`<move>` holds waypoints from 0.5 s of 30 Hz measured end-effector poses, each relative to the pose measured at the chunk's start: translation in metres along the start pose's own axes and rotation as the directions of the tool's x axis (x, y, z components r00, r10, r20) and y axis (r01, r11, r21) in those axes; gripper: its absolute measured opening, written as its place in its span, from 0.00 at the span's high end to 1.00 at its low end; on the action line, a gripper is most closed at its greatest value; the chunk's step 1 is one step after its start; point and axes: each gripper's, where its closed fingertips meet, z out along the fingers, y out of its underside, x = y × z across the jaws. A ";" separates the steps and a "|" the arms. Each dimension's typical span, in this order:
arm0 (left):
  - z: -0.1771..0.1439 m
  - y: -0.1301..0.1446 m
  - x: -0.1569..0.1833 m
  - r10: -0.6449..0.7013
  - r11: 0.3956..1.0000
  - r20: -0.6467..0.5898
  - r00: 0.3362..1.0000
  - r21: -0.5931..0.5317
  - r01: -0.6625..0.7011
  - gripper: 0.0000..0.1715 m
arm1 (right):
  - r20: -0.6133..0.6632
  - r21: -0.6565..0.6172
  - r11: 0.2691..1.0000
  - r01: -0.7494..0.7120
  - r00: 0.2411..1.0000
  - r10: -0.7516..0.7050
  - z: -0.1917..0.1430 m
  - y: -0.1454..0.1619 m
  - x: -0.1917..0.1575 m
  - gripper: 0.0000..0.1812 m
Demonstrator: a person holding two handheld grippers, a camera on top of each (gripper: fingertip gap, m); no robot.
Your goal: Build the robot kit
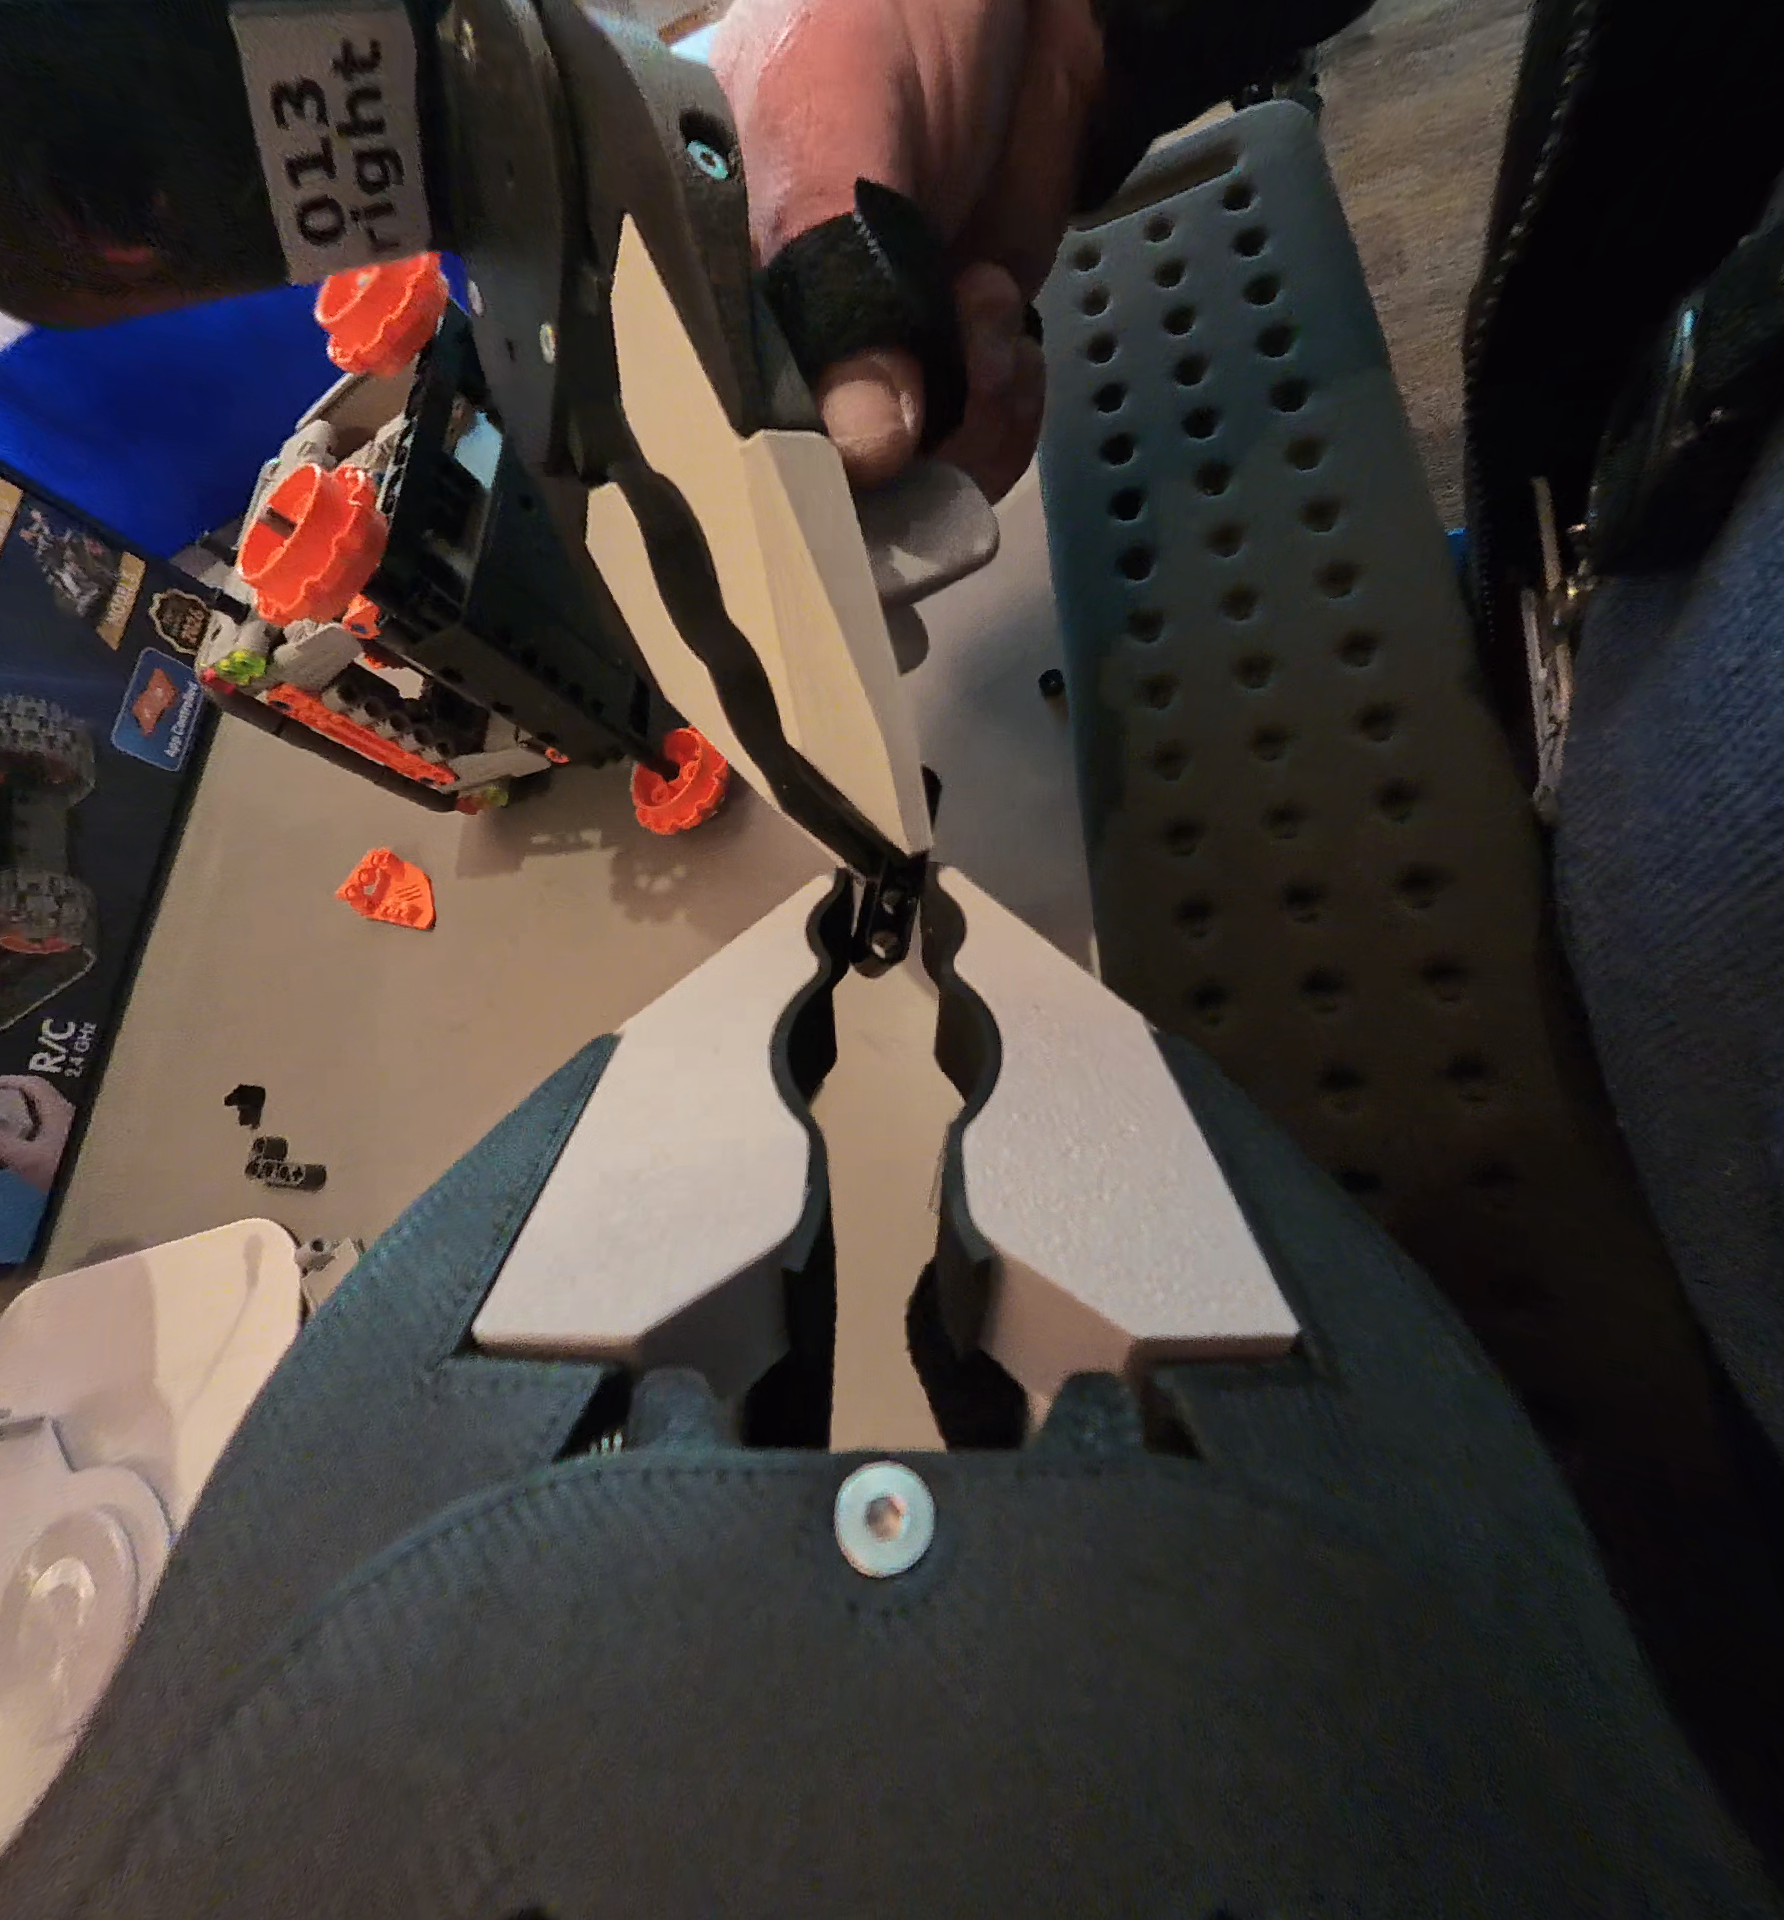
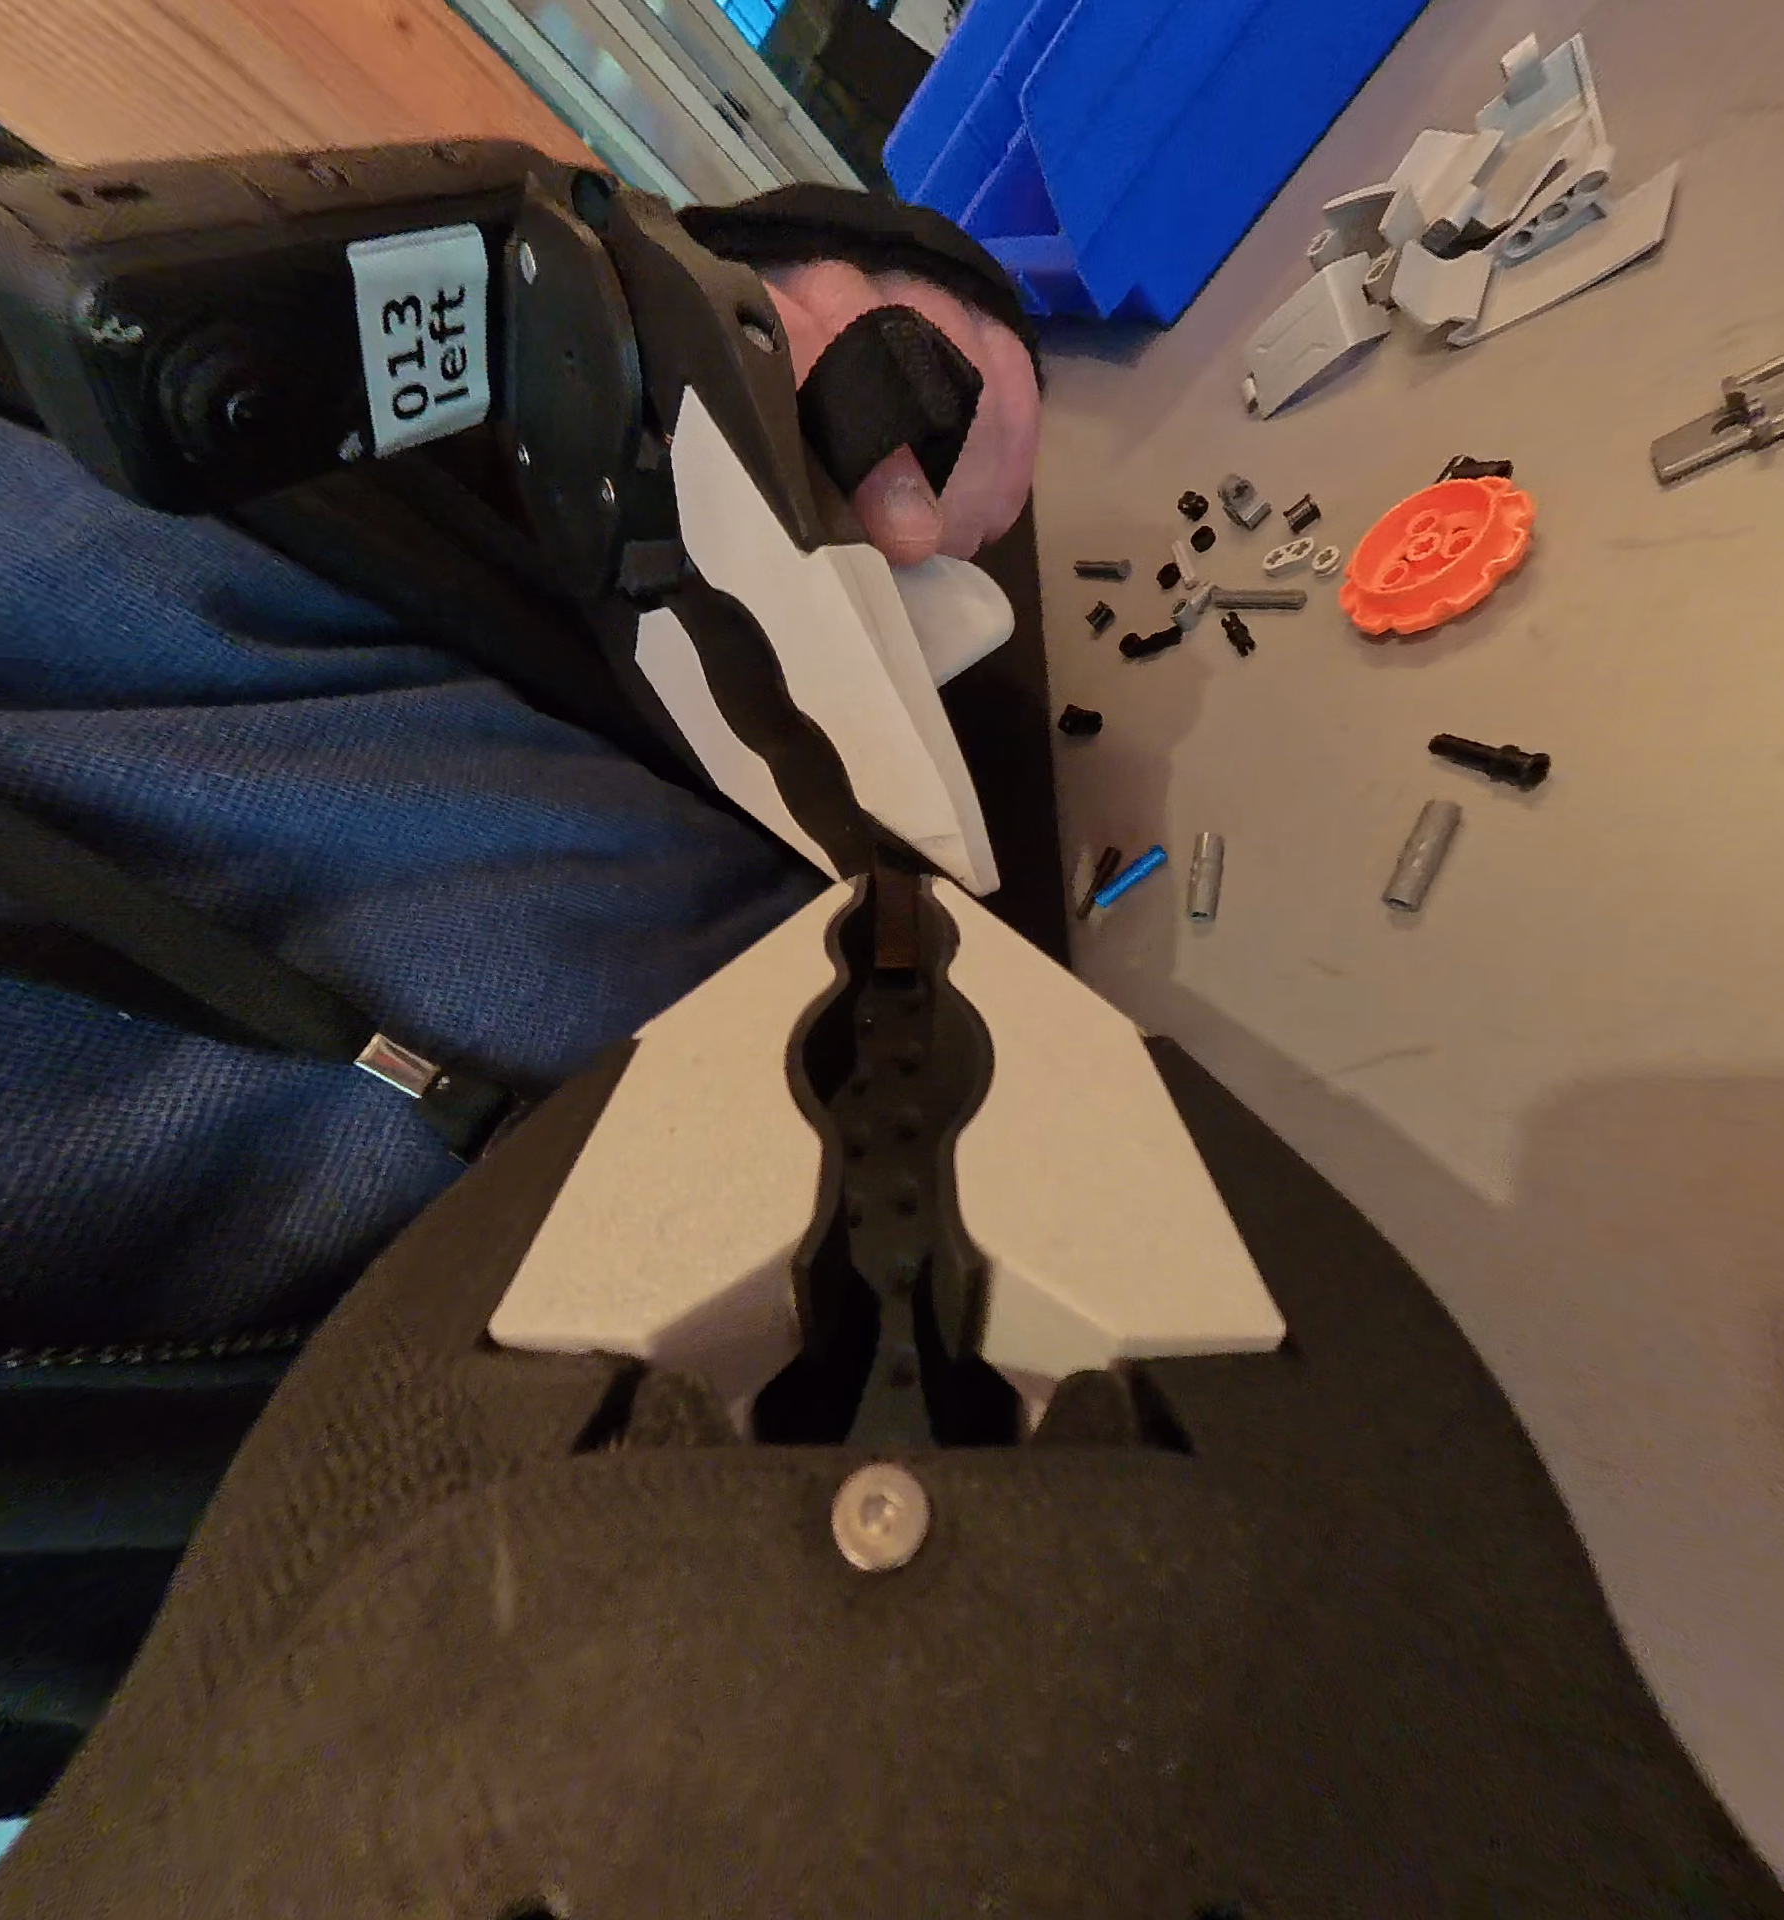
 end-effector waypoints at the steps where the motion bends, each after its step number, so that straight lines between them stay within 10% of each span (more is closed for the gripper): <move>1: 0.000 -0.001 -0.001 -0.018 1.000 0.006 1.000 0.008 0.018 0.93 | 0.013 0.008 1.000 -0.016 1.000 0.016 -0.001 -0.001 0.000 0.97; 15: 0.002 0.002 -0.020 -0.343 0.935 -0.083 0.936 0.064 0.348 0.96 | -0.190 0.121 0.985 0.124 0.977 -0.100 -0.013 -0.016 0.011 0.85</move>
